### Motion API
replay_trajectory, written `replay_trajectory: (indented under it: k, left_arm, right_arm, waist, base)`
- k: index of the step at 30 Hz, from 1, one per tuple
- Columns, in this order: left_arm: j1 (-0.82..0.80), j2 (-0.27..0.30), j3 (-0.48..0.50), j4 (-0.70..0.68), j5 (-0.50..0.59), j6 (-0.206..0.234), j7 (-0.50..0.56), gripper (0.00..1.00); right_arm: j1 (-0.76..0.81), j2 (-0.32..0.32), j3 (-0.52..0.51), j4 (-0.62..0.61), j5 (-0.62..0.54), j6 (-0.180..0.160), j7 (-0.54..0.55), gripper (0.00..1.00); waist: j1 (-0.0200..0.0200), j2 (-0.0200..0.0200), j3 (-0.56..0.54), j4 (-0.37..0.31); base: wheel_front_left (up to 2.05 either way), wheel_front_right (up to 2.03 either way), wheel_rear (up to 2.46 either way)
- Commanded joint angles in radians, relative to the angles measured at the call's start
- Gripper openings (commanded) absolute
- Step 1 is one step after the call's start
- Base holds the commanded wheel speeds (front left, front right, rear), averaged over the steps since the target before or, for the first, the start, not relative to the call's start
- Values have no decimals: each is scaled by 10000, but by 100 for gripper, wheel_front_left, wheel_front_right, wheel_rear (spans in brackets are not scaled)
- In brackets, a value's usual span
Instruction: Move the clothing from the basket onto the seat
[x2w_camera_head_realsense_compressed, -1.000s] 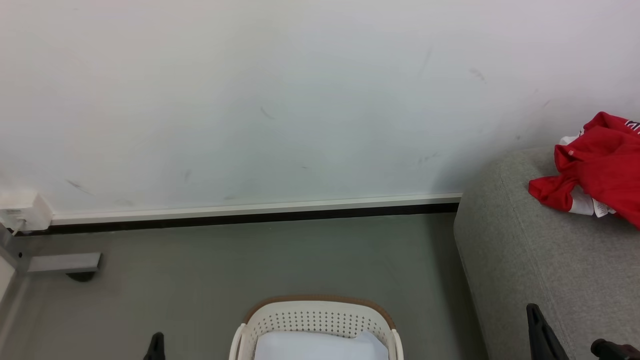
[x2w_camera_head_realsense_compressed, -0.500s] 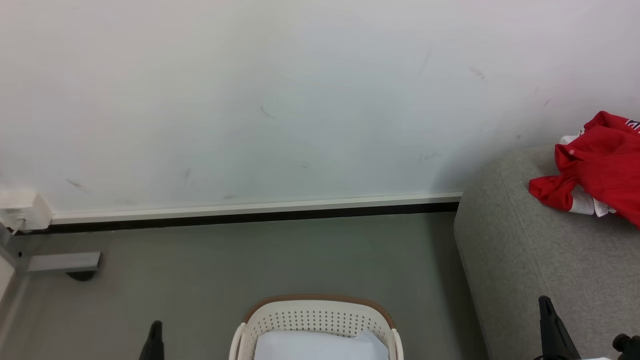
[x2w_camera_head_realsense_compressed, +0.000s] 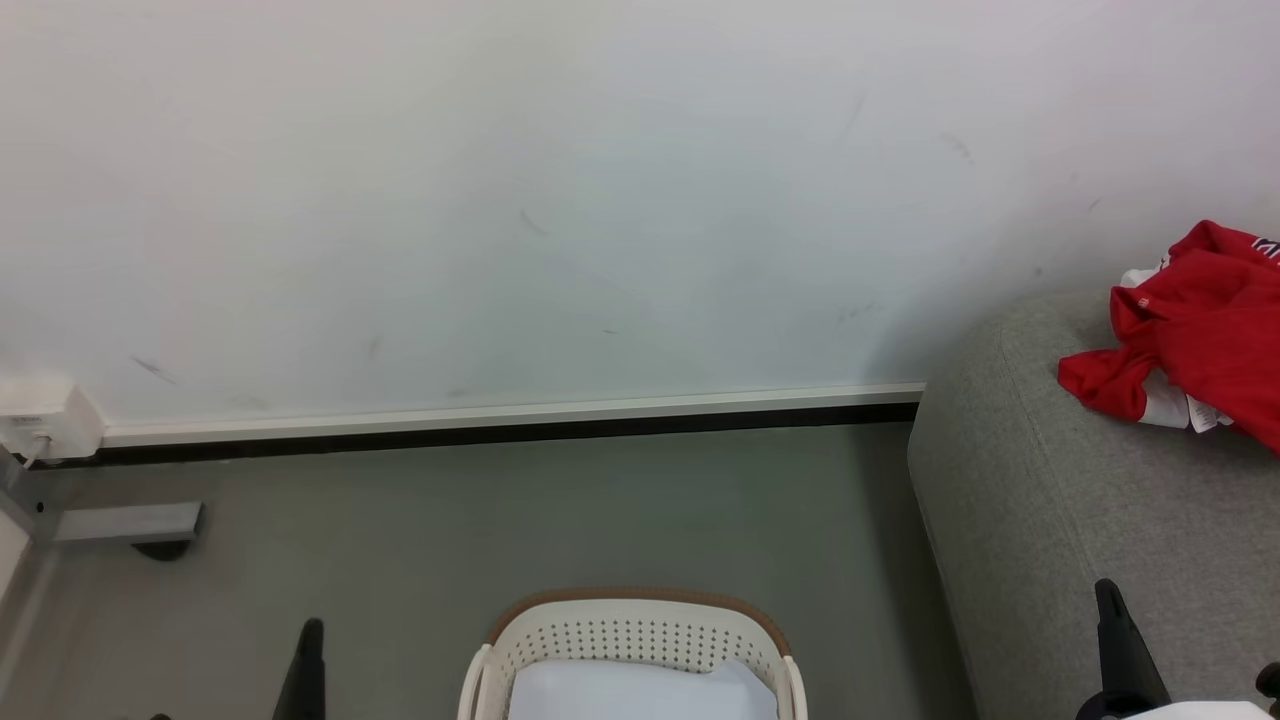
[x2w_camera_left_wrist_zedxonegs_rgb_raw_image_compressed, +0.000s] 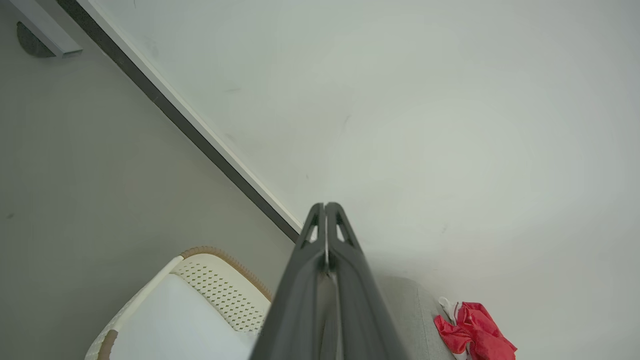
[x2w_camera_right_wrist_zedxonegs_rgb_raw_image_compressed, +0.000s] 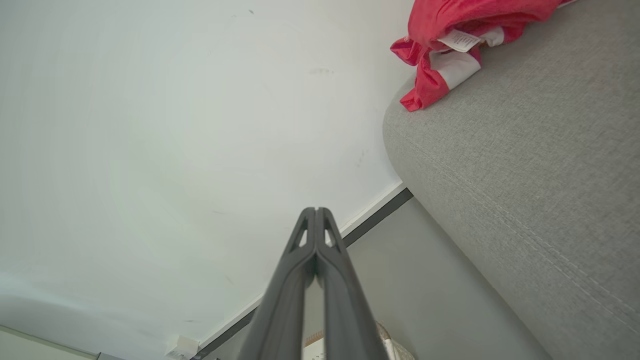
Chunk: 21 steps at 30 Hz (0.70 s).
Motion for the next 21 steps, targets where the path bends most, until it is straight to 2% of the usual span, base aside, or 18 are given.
replay_trajectory:
  k: [1,21]
  left_arm:
    - [-207,109,62,-115,-263,-17,76,0]
    - [-553,133,107,-140,-2399,-23,643,0]
  right_arm:
    - [-231,-76,-55,-158,294,-10,40,0]
    - [-398,-100,-319,-253,2568,-14,602,0]
  waist:
    - [0,0,2,1]
    - [0,0,35,2]
  base:
    - [0,0,0]
    - [0,0,0]
